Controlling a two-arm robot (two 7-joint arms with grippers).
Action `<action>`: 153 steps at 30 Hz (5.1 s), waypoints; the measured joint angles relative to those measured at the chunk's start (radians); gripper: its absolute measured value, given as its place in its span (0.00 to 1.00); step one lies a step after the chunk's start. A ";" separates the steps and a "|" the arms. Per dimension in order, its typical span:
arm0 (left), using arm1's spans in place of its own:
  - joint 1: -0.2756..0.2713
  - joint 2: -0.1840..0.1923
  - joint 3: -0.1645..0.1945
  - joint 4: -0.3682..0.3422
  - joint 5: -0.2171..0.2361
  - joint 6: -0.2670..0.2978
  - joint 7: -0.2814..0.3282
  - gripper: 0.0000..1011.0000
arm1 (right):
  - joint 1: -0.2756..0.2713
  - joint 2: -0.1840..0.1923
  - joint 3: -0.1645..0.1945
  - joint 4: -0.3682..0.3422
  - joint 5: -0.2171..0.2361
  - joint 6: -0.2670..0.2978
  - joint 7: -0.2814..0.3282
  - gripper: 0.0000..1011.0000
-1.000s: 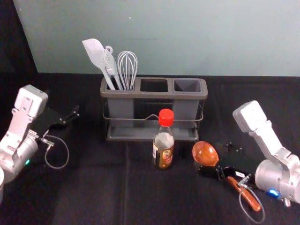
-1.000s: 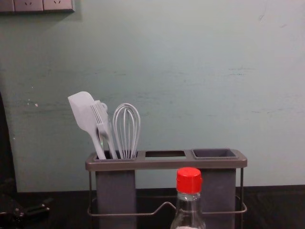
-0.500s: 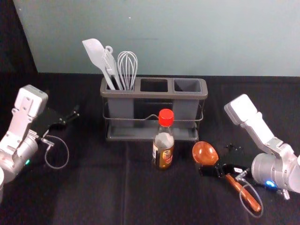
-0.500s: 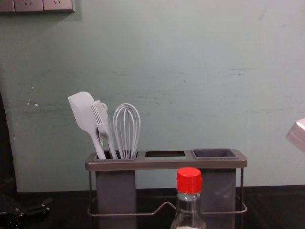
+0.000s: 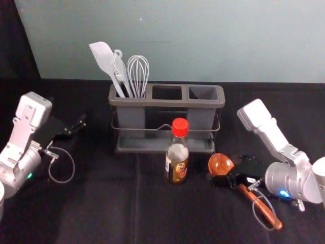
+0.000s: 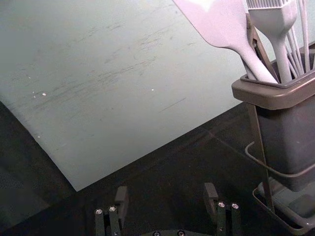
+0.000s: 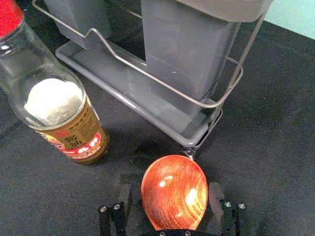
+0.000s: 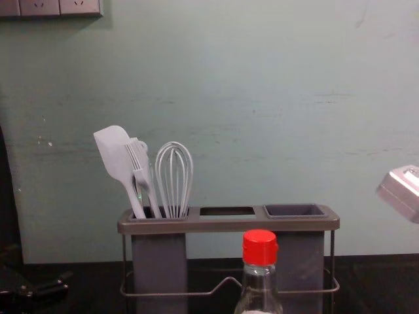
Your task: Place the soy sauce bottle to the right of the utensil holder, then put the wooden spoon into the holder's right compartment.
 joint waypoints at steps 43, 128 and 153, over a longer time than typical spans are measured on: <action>0.000 0.000 0.000 0.000 0.000 0.000 0.000 0.99 | -0.011 -0.053 0.049 -0.016 -0.091 0.046 0.039 0.83; 0.000 0.000 0.000 0.000 0.000 0.000 0.000 0.99 | 0.086 -0.174 0.148 0.091 0.026 -0.820 0.153 0.83; 0.000 0.000 0.000 0.000 0.000 0.000 0.000 0.99 | 0.299 -0.303 0.086 0.362 0.060 -1.096 0.211 0.83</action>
